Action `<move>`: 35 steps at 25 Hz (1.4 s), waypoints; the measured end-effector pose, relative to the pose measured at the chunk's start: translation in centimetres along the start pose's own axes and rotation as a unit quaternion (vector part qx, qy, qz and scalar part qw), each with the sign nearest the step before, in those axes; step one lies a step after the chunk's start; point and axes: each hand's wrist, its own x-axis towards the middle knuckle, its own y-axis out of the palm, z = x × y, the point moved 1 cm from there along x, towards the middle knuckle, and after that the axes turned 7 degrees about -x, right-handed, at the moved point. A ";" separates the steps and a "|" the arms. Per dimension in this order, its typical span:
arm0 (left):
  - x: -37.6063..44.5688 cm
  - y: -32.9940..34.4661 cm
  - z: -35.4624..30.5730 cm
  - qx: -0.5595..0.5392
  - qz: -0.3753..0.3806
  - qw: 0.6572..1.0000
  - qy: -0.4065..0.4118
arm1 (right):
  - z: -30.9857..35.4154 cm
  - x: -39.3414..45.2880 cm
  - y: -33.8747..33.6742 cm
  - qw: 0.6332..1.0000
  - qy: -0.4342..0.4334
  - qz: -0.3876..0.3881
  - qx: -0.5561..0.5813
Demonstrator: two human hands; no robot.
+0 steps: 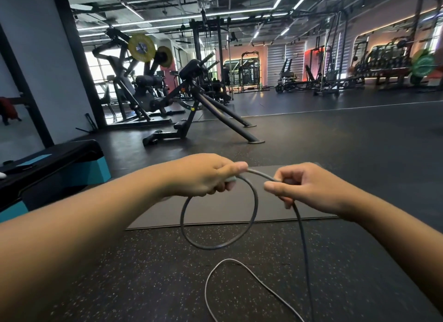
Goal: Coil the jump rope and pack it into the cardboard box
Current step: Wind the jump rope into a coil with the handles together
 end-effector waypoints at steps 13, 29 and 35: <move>1.3 0.8 0.6 -0.753 -0.385 0.528 0.073 | 0.3 -0.1 7.4 0.933 0.011 0.029 0.358; 0.1 6.4 2.3 -0.613 -0.408 0.658 -0.154 | 0.9 1.9 4.9 0.906 0.026 -0.116 0.406; -1.3 0.8 -1.1 0.052 -0.328 0.924 0.188 | 1.6 1.1 1.8 0.992 0.043 -0.014 0.120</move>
